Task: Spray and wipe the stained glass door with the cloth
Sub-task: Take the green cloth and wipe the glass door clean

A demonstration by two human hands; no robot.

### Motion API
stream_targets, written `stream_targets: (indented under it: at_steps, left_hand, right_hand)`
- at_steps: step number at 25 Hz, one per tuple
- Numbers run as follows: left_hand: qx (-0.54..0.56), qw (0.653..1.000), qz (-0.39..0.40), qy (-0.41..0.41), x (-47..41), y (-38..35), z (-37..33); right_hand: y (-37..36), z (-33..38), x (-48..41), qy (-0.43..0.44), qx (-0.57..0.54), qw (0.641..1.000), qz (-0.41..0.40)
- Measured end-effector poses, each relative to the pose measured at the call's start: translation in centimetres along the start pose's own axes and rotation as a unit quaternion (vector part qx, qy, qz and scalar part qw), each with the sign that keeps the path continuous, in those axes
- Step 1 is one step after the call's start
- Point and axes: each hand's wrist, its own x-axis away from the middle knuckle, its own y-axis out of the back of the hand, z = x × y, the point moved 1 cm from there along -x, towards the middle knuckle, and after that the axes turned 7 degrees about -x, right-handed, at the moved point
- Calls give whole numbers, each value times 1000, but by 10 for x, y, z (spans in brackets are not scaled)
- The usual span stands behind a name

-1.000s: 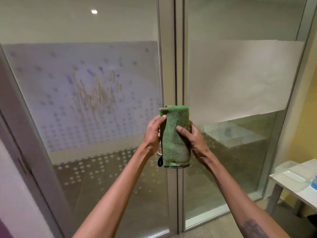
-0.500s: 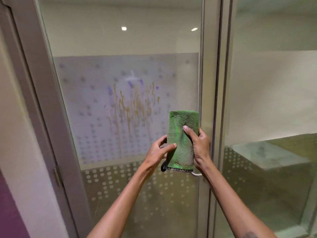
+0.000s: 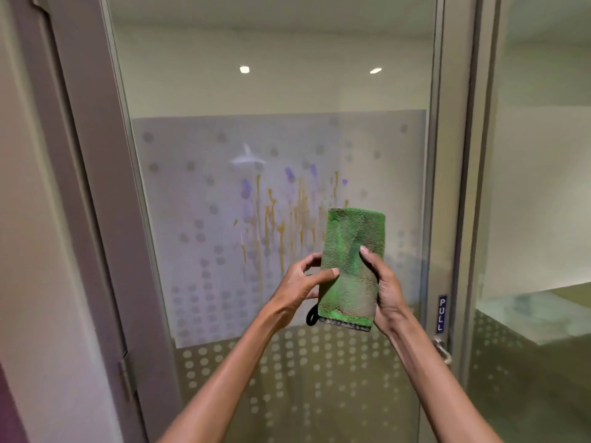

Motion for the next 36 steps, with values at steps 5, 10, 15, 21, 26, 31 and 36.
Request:
stream_targets:
  at_steps: [5, 10, 15, 21, 26, 31, 36]
  left_hand:
    - [-293, 891, -287, -193, -21, 76, -29]
    - [-574, 680, -409, -203, -41, 176, -29]
    - [-672, 598, -403, -170, -58, 221, -22]
    - [-650, 627, -393, -174, -68, 230, -1]
    - [-635, 613, -429, -191, -78, 232, 6]
    - [-624, 604, -448, -212, -83, 235, 12]
    - [-636, 581, -459, -215, -86, 236, 16]
  right_hand:
    - [-9, 36, -44, 196, 111, 960, -164]
    - [-17, 65, -92, 352, 289, 833, -314]
    - [-31, 60, -153, 364, 451, 756, -304]
    - [-22, 25, -180, 363, 558, 717, -205]
    - [-10, 26, -190, 381, 597, 682, -181]
    - [-13, 26, -203, 435, 521, 715, -168]
    - [-55, 9, -213, 458, 553, 683, -132]
